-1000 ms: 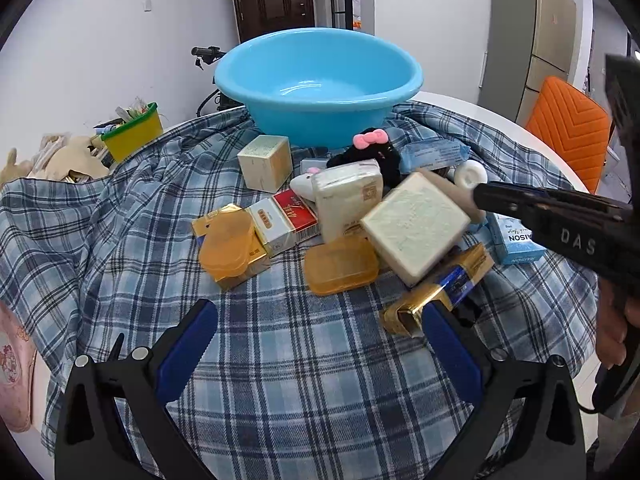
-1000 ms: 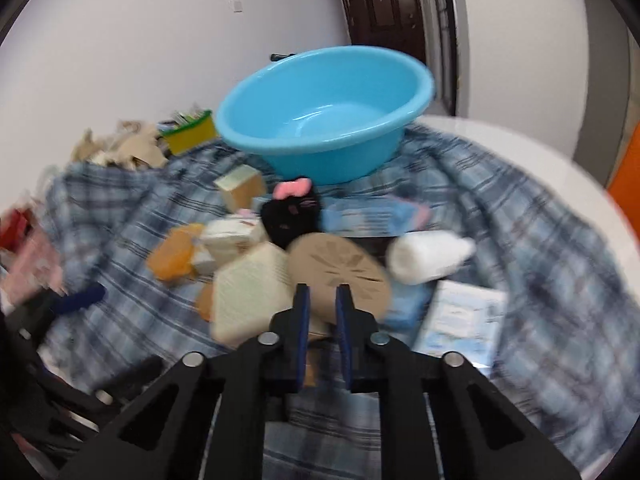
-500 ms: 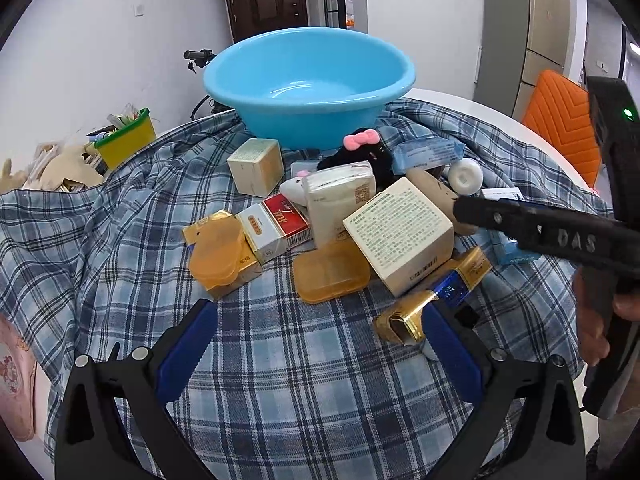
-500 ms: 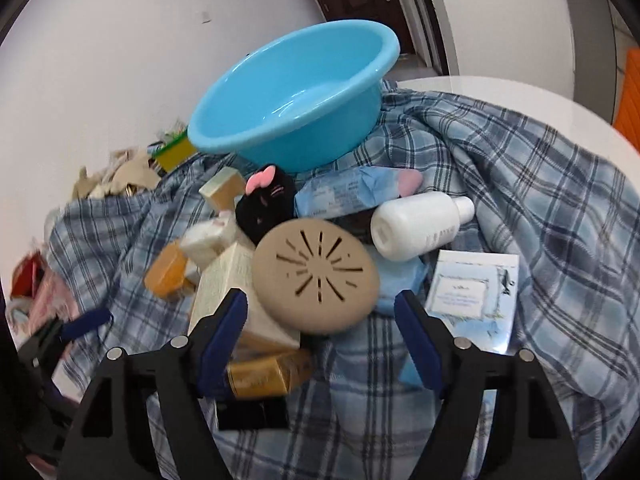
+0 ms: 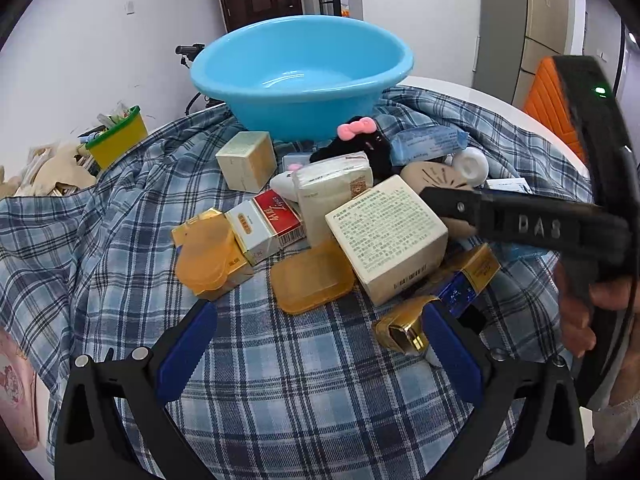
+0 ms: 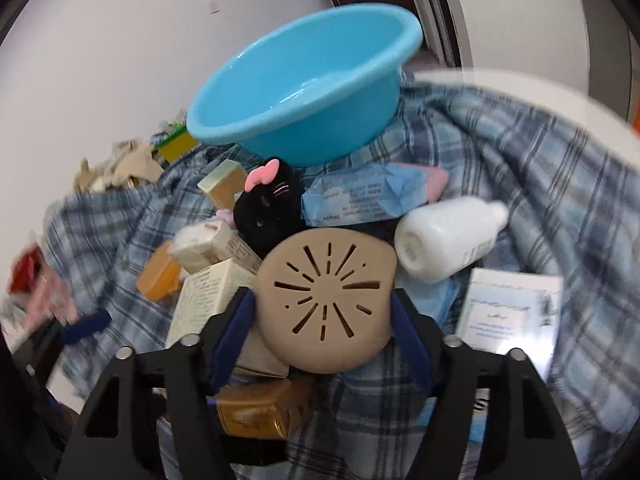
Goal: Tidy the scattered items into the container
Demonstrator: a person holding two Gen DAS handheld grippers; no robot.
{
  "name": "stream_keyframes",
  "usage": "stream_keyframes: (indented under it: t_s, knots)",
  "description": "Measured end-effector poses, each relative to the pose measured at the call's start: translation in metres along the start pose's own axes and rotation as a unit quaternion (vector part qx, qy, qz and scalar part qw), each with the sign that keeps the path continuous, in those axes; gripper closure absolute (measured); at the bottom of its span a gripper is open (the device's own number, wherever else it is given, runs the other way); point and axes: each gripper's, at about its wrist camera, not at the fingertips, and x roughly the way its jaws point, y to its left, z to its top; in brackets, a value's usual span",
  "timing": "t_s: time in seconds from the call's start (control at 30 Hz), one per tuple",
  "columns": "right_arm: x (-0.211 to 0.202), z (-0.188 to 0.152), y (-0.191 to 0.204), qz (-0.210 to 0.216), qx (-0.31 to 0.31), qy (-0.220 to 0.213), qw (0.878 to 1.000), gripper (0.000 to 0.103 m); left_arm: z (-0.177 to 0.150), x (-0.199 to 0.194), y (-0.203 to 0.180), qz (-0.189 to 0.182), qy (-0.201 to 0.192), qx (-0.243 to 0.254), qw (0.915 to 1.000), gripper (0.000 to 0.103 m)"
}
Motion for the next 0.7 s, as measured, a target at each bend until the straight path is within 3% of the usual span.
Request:
stream_keyframes:
  t_s: [0.07, 0.13, 0.27, 0.3, 0.37, 0.4, 0.5, 0.63, 0.7]
  knots:
    - [-0.009, -0.002, 0.002, -0.043, -0.016, -0.014, 0.999, 0.088, 0.002, 0.001, -0.001, 0.000, -0.002, 0.001, 1.0000, 0.000]
    - [-0.020, -0.002, -0.004, -0.035, -0.017, -0.026, 0.999, 0.097, 0.005, 0.002, -0.001, -0.002, -0.004, 0.000, 1.0000, 0.000]
    - [-0.030, -0.005, -0.011, -0.054, -0.026, -0.025, 0.998, 0.098, 0.011, 0.007, -0.004, -0.007, -0.004, 0.000, 1.0000, 0.000]
    - [-0.031, -0.006, -0.011, -0.053, -0.032, -0.025, 0.998, 0.093, 0.012, 0.007, -0.004, -0.008, -0.005, 0.002, 1.0000, 0.000]
    - [-0.024, -0.009, -0.010, -0.035, -0.040, -0.005, 0.999, 0.049, 0.014, 0.007, -0.004, -0.006, -0.008, 0.000, 1.0000, 0.000]
    - [-0.020, -0.011, -0.009, -0.023, -0.036, 0.004, 0.999, 0.012, 0.014, 0.006, -0.003, -0.007, -0.009, -0.002, 0.9999, 0.000]
    - [-0.014, -0.010, 0.001, -0.006, -0.034, -0.005, 0.999, 0.008, 0.013, 0.004, 0.002, -0.004, -0.010, -0.005, 0.9999, 0.000]
    - [0.006, -0.005, 0.028, -0.080, -0.107, 0.012, 0.991, 0.008, 0.009, 0.002, 0.010, 0.006, -0.008, -0.010, 0.9999, 0.000]
    - [0.019, -0.002, 0.041, -0.089, -0.141, 0.038, 0.985, 0.010, 0.007, 0.002, 0.014, 0.009, -0.007, -0.014, 0.9998, 0.000]
